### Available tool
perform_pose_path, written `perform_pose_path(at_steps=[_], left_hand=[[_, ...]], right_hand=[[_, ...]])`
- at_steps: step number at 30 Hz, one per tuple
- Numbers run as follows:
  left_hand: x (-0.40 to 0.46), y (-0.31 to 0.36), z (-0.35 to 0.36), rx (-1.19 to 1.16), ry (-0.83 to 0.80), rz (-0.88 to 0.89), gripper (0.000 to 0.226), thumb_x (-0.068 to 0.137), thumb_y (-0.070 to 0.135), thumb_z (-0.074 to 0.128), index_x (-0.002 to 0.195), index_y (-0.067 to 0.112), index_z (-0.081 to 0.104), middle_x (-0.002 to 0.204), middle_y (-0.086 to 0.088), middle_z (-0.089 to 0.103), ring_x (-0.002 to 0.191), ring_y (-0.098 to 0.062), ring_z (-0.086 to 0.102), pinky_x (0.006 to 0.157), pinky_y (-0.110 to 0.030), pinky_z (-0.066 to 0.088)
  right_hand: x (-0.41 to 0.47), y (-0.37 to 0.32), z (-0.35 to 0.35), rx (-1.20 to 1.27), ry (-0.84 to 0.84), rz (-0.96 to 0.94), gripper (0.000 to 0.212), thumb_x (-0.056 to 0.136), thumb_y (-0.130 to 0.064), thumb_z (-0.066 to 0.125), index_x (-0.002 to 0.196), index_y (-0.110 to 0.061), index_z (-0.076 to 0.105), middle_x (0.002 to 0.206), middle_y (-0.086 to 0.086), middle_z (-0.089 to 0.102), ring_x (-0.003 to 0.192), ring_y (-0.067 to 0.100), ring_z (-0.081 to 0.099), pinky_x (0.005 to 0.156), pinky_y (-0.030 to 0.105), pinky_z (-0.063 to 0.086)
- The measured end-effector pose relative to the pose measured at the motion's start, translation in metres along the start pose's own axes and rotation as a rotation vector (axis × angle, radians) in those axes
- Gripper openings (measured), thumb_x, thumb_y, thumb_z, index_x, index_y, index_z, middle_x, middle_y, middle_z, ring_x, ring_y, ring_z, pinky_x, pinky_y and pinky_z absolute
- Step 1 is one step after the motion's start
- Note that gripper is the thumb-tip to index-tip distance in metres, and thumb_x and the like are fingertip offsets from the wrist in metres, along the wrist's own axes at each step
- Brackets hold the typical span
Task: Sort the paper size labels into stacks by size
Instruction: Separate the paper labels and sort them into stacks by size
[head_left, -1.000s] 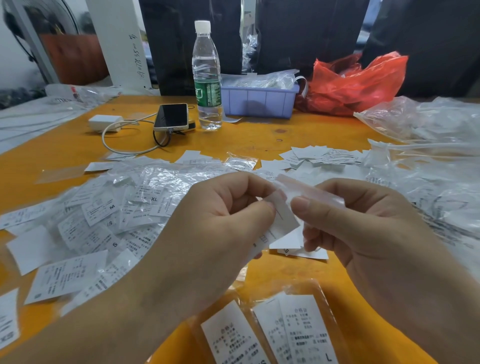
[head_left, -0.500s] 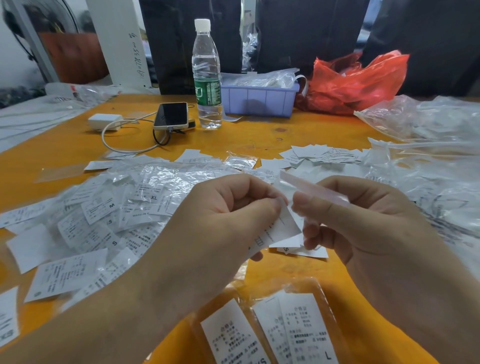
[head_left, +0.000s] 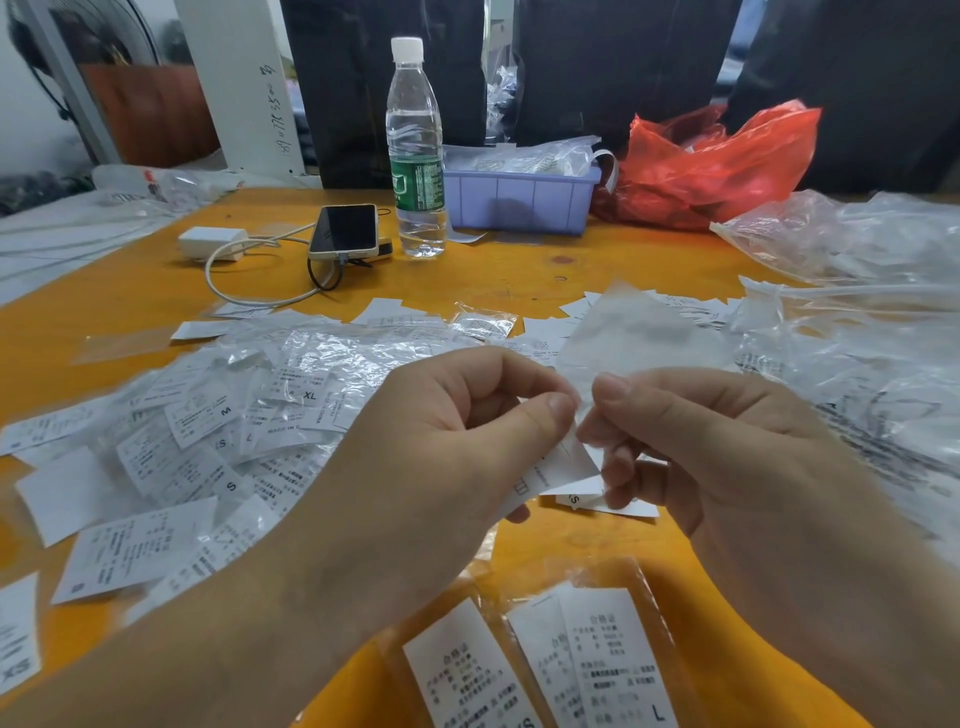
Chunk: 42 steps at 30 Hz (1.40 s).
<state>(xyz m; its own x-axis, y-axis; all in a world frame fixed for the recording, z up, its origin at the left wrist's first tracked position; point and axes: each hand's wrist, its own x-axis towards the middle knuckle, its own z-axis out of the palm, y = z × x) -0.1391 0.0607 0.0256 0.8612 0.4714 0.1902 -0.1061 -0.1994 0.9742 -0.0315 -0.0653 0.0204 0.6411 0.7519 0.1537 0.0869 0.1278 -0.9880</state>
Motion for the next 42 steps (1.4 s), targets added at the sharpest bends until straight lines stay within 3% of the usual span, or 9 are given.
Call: perform_pose_path(at_steps=[14, 16, 19, 21, 23, 30, 34, 39, 42], left_hand=[[0.0014, -0.0004, -0.0010, -0.008, 0.049, 0.003, 0.010, 0.077, 0.030, 0.069, 0.081, 0.021, 0.074, 0.068, -0.001, 0.071, 0.056, -0.008, 0.063, 0.047, -0.019, 0.049], [0.0012, 0.0002, -0.0004, -0.021, 0.040, -0.010, 0.006, 0.083, 0.025, 0.074, 0.080, 0.019, 0.073, 0.067, -0.002, 0.071, 0.052, -0.009, 0.062, 0.046, -0.018, 0.048], [0.0002, 0.0007, 0.0004, -0.035, 0.037, -0.019, 0.013, 0.074, 0.032, 0.066, 0.079, 0.021, 0.072, 0.068, 0.001, 0.071, 0.053, -0.010, 0.063, 0.049, -0.022, 0.053], [0.0002, 0.0003, 0.0007, -0.028, 0.068, -0.006, 0.017, 0.069, 0.037, 0.065, 0.080, 0.025, 0.072, 0.070, 0.003, 0.071, 0.058, -0.009, 0.065, 0.052, -0.024, 0.056], [0.0002, -0.0002, -0.0003, -0.003, 0.115, 0.018, 0.018, 0.068, 0.042, 0.064, 0.081, 0.031, 0.071, 0.070, 0.007, 0.071, 0.061, -0.005, 0.065, 0.054, -0.022, 0.056], [0.0015, -0.0003, -0.0043, -0.015, 0.118, 0.029, 0.014, 0.074, 0.047, 0.075, 0.077, 0.034, 0.071, 0.071, 0.008, 0.069, 0.068, -0.004, 0.066, 0.058, -0.015, 0.049], [0.0011, 0.0018, -0.0046, -0.018, 0.151, 0.042, 0.017, 0.066, 0.046, 0.066, 0.076, 0.035, 0.071, 0.068, 0.009, 0.070, 0.065, -0.002, 0.065, 0.052, -0.011, 0.047], [0.0006, 0.0023, -0.0033, 0.013, 0.161, 0.059, 0.018, 0.067, 0.049, 0.065, 0.078, 0.035, 0.069, 0.071, 0.004, 0.073, 0.064, -0.004, 0.066, 0.051, -0.012, 0.047], [0.0020, 0.0009, -0.0018, -0.054, 0.103, 0.036, 0.013, 0.072, 0.045, 0.076, 0.077, 0.034, 0.070, 0.074, 0.002, 0.073, 0.066, -0.006, 0.066, 0.055, -0.016, 0.050]], right_hand=[[0.0000, 0.0010, 0.0011, -0.063, -0.035, 0.012, 0.011, 0.064, -0.030, 0.073, 0.064, -0.020, 0.075, 0.060, 0.000, 0.061, 0.058, 0.012, 0.059, 0.055, 0.025, 0.050], [0.0002, 0.0010, 0.0007, -0.040, -0.011, -0.004, 0.013, 0.064, -0.030, 0.074, 0.065, -0.018, 0.075, 0.061, 0.002, 0.061, 0.058, 0.013, 0.058, 0.055, 0.026, 0.049], [0.0011, 0.0000, -0.0007, -0.025, 0.048, -0.018, 0.017, 0.063, -0.033, 0.077, 0.069, -0.017, 0.076, 0.060, 0.002, 0.062, 0.057, 0.013, 0.059, 0.058, 0.026, 0.048], [0.0011, -0.0016, -0.0015, -0.027, 0.078, -0.017, 0.025, 0.054, -0.031, 0.089, 0.071, -0.017, 0.077, 0.060, 0.003, 0.062, 0.057, 0.013, 0.060, 0.058, 0.026, 0.048], [0.0000, -0.0024, -0.0011, 0.005, 0.101, -0.001, 0.034, 0.047, -0.040, 0.084, 0.071, -0.016, 0.078, 0.062, 0.006, 0.063, 0.056, 0.014, 0.059, 0.057, 0.026, 0.048], [-0.0010, -0.0046, 0.0049, 0.099, 0.042, 0.071, 0.028, 0.051, -0.035, 0.077, 0.068, -0.013, 0.078, 0.064, 0.009, 0.060, 0.054, 0.013, 0.054, 0.052, 0.023, 0.047], [-0.0012, -0.0042, 0.0034, 0.056, 0.007, 0.073, 0.031, 0.046, -0.032, 0.084, 0.071, -0.014, 0.079, 0.060, 0.007, 0.056, 0.054, 0.012, 0.051, 0.051, 0.022, 0.046], [-0.0008, -0.0011, 0.0000, 0.006, 0.004, 0.087, 0.029, 0.053, -0.026, 0.089, 0.076, -0.011, 0.078, 0.059, 0.003, 0.054, 0.054, 0.010, 0.051, 0.051, 0.021, 0.046], [0.0001, -0.0023, 0.0007, 0.083, 0.030, 0.079, 0.016, 0.058, -0.025, 0.079, 0.068, -0.013, 0.077, 0.054, 0.004, 0.051, 0.050, 0.012, 0.049, 0.049, 0.021, 0.045]])
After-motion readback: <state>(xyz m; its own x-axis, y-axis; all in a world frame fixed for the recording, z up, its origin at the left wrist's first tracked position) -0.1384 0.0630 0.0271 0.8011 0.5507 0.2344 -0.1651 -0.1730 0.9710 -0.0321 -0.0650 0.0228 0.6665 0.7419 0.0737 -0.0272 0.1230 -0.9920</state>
